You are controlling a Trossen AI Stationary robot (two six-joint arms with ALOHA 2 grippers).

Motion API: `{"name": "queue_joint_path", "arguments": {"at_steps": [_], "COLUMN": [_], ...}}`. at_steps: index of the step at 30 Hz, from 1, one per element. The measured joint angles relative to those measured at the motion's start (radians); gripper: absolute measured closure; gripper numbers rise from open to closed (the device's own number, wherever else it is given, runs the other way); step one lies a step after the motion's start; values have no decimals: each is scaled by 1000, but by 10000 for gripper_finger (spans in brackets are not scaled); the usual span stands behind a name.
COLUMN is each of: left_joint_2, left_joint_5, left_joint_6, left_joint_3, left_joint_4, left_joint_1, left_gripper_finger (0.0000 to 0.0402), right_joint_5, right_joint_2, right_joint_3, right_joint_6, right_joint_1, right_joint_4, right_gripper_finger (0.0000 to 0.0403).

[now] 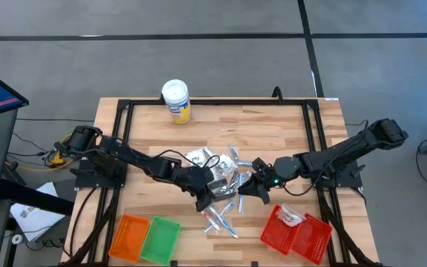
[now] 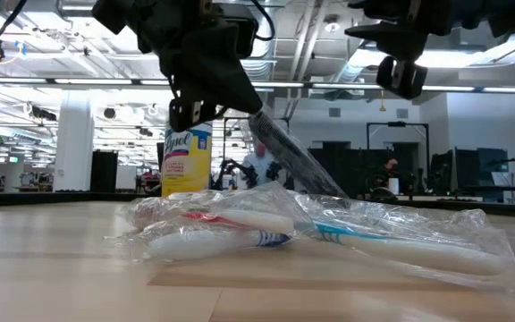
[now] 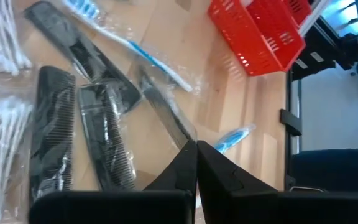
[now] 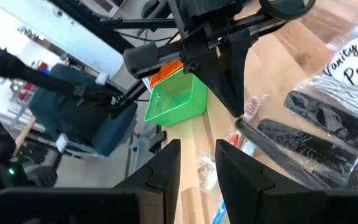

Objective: Pick & Place Travel size toiletries
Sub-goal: Put the black comb into the orange basket

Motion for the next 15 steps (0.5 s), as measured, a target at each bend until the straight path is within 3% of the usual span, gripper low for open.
{"name": "queue_joint_path", "arguments": {"at_steps": [9, 15], "left_joint_2": [0, 0], "left_joint_5": [44, -25], "left_joint_6": [25, 24], "left_joint_3": [45, 46], "left_joint_4": [3, -18], "left_joint_1": [0, 4], "left_gripper_finger": [401, 401], "right_joint_5": [-6, -6], "right_joint_2": [0, 0], "right_joint_3": [0, 0], "right_joint_6": [-108, -108], "right_joint_1": [1, 1], "right_joint_4": [-1, -7], "right_gripper_finger": [300, 278]}}
